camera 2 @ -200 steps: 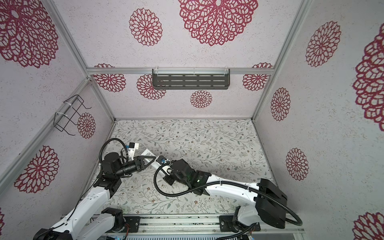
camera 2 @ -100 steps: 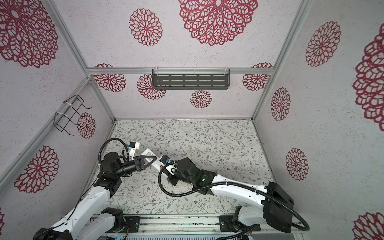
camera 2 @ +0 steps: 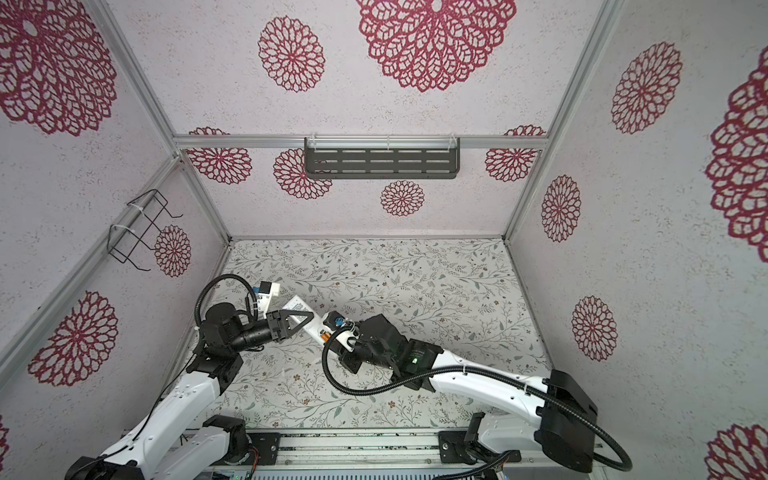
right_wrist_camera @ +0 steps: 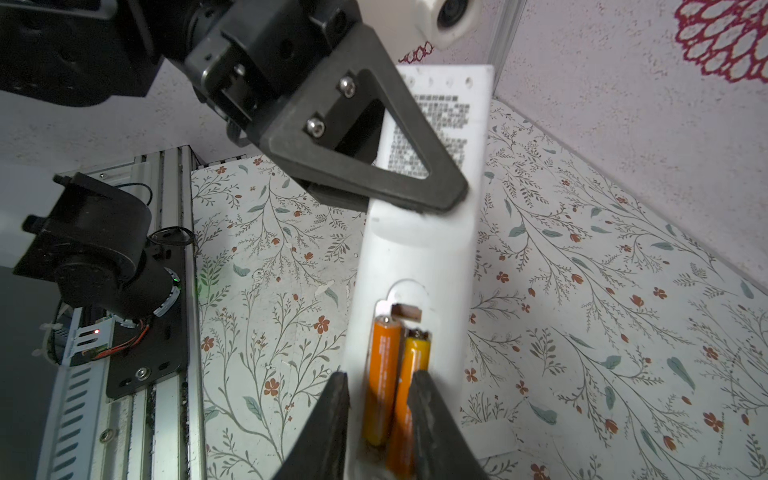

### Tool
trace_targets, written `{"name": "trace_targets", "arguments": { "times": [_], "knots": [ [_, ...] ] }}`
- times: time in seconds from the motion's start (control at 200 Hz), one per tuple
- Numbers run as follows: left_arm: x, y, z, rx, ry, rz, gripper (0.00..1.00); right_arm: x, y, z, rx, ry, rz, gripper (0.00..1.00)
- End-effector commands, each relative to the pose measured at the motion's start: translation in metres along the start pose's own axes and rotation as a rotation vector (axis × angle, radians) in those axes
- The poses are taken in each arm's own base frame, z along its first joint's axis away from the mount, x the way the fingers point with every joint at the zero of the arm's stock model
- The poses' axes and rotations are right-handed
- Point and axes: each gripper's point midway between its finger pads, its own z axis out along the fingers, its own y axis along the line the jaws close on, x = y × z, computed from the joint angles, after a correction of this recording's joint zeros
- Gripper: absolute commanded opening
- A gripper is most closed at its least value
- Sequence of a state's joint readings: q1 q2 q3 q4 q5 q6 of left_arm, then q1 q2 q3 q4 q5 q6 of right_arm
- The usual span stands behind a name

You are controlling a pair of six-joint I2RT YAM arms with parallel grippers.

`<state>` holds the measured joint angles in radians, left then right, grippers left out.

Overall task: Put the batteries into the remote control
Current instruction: 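Push the orange battery down into the compartment with the right gripper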

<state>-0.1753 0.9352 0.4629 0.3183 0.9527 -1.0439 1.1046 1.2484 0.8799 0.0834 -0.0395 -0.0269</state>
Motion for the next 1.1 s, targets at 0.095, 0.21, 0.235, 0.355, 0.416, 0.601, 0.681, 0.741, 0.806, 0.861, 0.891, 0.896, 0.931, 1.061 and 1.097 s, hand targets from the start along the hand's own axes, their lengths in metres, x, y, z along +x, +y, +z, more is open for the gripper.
{"name": "trace_targets", "arguments": {
  "times": [0.095,0.21,0.235,0.355,0.416,0.601,0.681,0.741,0.806,0.861,0.891,0.896,0.931,1.061,1.097],
  "knots": [
    [-0.003,-0.028,-0.002,0.069,0.013,0.071,0.00,-0.022,-0.009,0.000,0.028,-0.023,-0.015,0.34],
    [-0.003,-0.027,-0.001,0.066,0.014,0.068,0.00,-0.030,-0.009,0.002,0.025,-0.034,-0.025,0.36],
    [-0.003,-0.027,-0.001,0.066,0.013,0.068,0.00,-0.031,-0.010,0.003,0.026,-0.035,-0.027,0.36],
    [-0.003,-0.028,-0.001,0.068,0.014,0.072,0.00,-0.031,-0.013,0.008,0.036,-0.021,-0.030,0.35],
    [-0.003,-0.029,-0.002,0.069,0.014,0.073,0.00,-0.029,-0.016,0.011,0.041,-0.015,-0.027,0.34],
    [-0.003,-0.028,-0.002,0.065,0.013,0.073,0.00,-0.033,-0.017,0.013,0.037,-0.022,-0.026,0.24],
    [-0.003,-0.028,-0.002,0.065,0.012,0.074,0.00,-0.033,-0.016,0.014,0.027,-0.020,-0.026,0.22],
    [-0.003,-0.028,-0.002,0.065,0.013,0.073,0.00,-0.032,-0.015,0.015,0.023,-0.014,-0.025,0.22],
    [-0.003,-0.028,-0.002,0.064,0.011,0.076,0.00,-0.031,-0.014,0.015,0.016,-0.013,-0.021,0.22],
    [-0.003,-0.028,-0.002,0.064,0.011,0.076,0.00,-0.030,-0.013,0.016,0.010,-0.011,-0.018,0.22],
    [-0.003,-0.028,-0.002,0.065,0.011,0.076,0.00,-0.029,-0.013,0.016,0.009,-0.008,-0.017,0.22],
    [-0.003,-0.028,-0.002,0.065,0.011,0.076,0.00,-0.029,-0.012,0.016,0.008,-0.009,-0.017,0.22],
    [-0.003,-0.028,-0.002,0.065,0.011,0.077,0.00,-0.029,-0.012,0.015,0.006,-0.011,-0.013,0.22],
    [-0.003,-0.028,-0.002,0.063,0.010,0.077,0.00,-0.025,-0.011,0.014,0.003,-0.013,0.000,0.22],
    [-0.003,-0.029,-0.002,0.064,0.009,0.078,0.00,-0.025,-0.012,0.014,0.006,-0.012,0.001,0.22]
  ]
}}
